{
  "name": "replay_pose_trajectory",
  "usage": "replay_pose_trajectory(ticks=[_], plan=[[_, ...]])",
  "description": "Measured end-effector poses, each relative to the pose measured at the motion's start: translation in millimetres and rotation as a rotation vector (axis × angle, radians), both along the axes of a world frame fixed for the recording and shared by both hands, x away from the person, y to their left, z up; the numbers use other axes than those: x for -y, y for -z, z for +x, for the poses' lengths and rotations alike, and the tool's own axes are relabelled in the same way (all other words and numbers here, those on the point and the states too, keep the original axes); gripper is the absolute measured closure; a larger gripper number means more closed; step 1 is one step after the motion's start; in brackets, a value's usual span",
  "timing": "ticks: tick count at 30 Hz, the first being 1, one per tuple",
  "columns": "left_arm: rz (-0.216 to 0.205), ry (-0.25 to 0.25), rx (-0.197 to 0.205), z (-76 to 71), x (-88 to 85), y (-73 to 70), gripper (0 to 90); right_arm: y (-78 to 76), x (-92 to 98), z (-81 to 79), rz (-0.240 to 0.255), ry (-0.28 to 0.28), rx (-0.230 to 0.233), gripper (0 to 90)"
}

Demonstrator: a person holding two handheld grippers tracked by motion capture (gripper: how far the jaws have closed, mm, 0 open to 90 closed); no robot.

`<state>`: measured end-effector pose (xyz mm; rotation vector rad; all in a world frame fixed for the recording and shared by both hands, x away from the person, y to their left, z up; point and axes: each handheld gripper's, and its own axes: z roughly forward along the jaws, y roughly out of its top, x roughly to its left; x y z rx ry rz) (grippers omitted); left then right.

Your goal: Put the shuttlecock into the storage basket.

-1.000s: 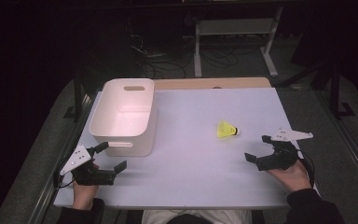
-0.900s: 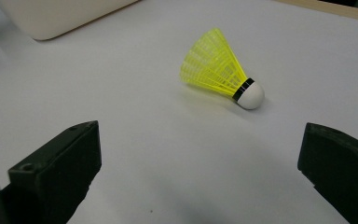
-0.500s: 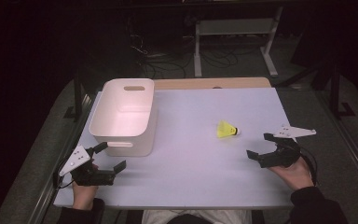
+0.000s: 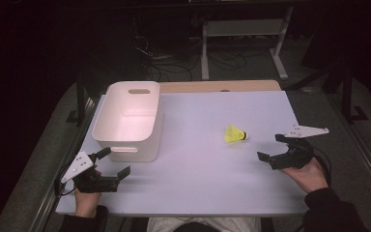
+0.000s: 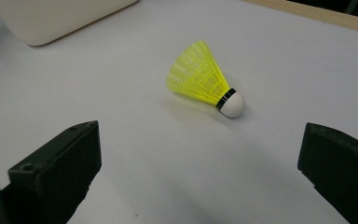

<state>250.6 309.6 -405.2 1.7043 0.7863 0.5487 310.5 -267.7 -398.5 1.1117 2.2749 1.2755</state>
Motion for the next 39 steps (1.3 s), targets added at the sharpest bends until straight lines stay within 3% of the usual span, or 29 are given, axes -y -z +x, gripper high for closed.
replay_pose_trajectory(ticks=[27,39], plan=[[0.006,0.004,-0.008,0.3,0.6,0.4,0.0,-23.7,1.7,16.7,-0.044,-0.037,-0.007,0.0],[0.004,0.006,-0.008,0.2,0.6,0.4,0.0,-36.9,-6.1,30.7,-0.073,-0.060,-0.008,0.0]])
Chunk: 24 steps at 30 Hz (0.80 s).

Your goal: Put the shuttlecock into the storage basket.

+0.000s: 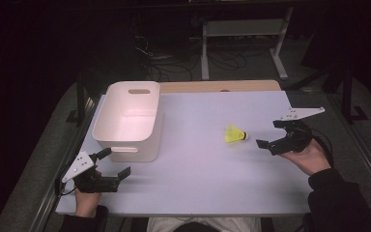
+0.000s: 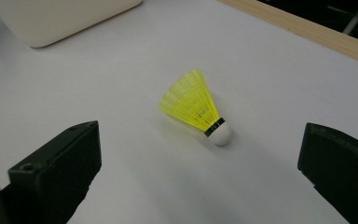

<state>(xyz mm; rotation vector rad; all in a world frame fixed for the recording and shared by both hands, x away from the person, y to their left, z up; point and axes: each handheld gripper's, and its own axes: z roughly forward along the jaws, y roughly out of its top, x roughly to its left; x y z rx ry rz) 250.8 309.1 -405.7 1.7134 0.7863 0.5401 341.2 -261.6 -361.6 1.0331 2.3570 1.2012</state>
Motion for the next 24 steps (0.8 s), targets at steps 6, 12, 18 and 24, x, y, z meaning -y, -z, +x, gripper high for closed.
replay_pose_trajectory(ticks=[6,12,18,24], plan=[[-0.002,0.003,0.001,-0.1,0.1,0.0,0.0,-4.3,-3.4,5.7,-0.008,-0.008,-0.008,0.0],[-0.004,0.001,0.003,-0.3,0.0,-0.1,0.0,-9.4,-6.7,15.0,-0.021,-0.018,-0.009,0.0],[-0.005,0.000,0.006,-0.5,-0.3,-0.2,0.0,-11.3,-8.5,21.3,-0.030,-0.020,-0.020,0.0],[0.000,0.000,-0.001,-0.2,-0.1,0.0,0.0,-12.6,-10.7,28.4,-0.038,-0.029,-0.024,0.0]])
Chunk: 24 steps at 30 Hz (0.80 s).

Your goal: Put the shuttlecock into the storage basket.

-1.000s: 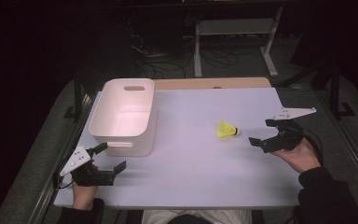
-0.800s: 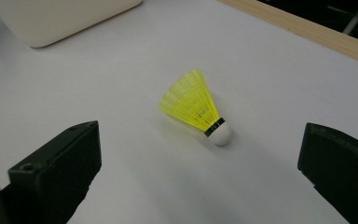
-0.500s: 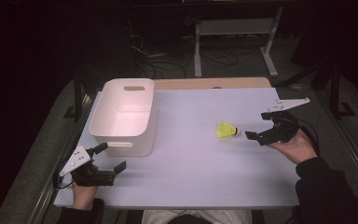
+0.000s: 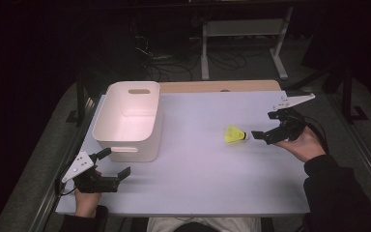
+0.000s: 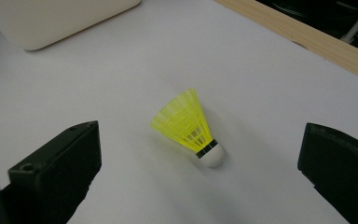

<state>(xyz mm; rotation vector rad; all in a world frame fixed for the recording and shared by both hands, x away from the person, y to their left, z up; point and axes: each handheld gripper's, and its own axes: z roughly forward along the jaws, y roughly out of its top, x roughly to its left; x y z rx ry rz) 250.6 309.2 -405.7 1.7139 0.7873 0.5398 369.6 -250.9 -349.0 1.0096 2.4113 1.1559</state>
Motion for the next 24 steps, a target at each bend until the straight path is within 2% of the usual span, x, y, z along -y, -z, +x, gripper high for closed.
replay_pose_trajectory(ticks=[13,24], plan=[[0.002,0.000,-0.001,0.2,0.0,0.0,0.0,9.6,-0.3,15.2,0.003,-0.010,-0.030,0.0],[-0.004,-0.003,0.010,-0.5,-0.6,-0.5,0.0,19.7,-3.5,26.7,-0.025,-0.015,-0.060,0.0]])
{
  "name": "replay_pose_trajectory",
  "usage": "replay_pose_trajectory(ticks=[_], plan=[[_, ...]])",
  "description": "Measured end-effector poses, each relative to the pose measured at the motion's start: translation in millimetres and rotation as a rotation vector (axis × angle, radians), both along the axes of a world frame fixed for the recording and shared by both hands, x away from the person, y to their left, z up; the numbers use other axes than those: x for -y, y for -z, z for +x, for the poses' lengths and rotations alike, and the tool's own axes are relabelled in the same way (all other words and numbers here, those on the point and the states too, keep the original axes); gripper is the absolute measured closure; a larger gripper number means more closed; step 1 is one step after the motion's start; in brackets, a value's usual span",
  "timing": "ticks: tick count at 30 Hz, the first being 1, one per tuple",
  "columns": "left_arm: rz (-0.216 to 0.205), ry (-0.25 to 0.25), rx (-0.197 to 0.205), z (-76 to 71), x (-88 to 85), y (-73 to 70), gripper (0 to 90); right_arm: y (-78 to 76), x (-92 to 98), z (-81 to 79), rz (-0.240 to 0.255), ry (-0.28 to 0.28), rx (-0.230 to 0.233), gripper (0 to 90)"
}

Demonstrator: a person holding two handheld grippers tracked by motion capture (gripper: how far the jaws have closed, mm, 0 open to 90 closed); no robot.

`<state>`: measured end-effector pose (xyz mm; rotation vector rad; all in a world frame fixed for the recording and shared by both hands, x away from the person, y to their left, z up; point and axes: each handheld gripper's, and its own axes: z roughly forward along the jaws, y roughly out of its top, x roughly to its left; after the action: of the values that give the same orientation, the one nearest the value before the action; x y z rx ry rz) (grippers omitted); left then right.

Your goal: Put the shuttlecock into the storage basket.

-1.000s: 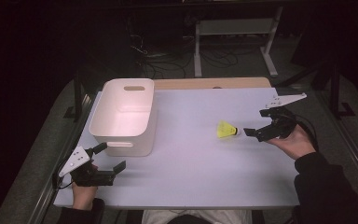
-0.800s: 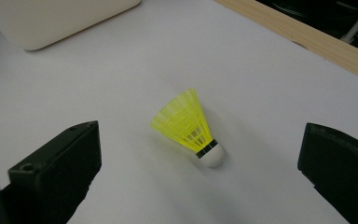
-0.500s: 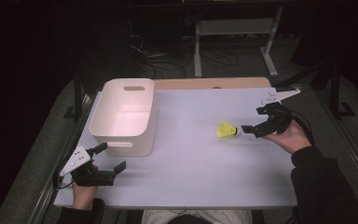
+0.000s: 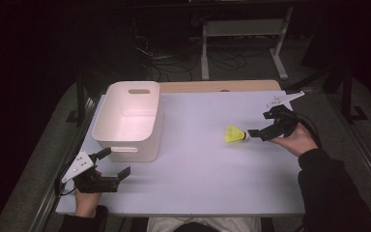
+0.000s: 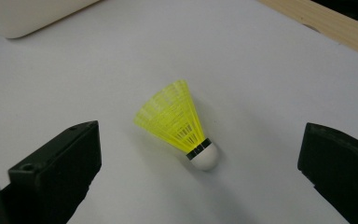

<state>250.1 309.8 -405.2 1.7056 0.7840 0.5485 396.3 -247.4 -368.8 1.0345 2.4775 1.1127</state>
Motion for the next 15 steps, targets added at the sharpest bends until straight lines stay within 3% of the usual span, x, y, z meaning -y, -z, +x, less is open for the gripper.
replay_pose_trajectory(ticks=[15], plan=[[0.002,0.007,-0.004,0.1,0.8,0.5,0.0,-0.3,-1.1,16.6,-0.023,-0.025,-0.010,0.0]])
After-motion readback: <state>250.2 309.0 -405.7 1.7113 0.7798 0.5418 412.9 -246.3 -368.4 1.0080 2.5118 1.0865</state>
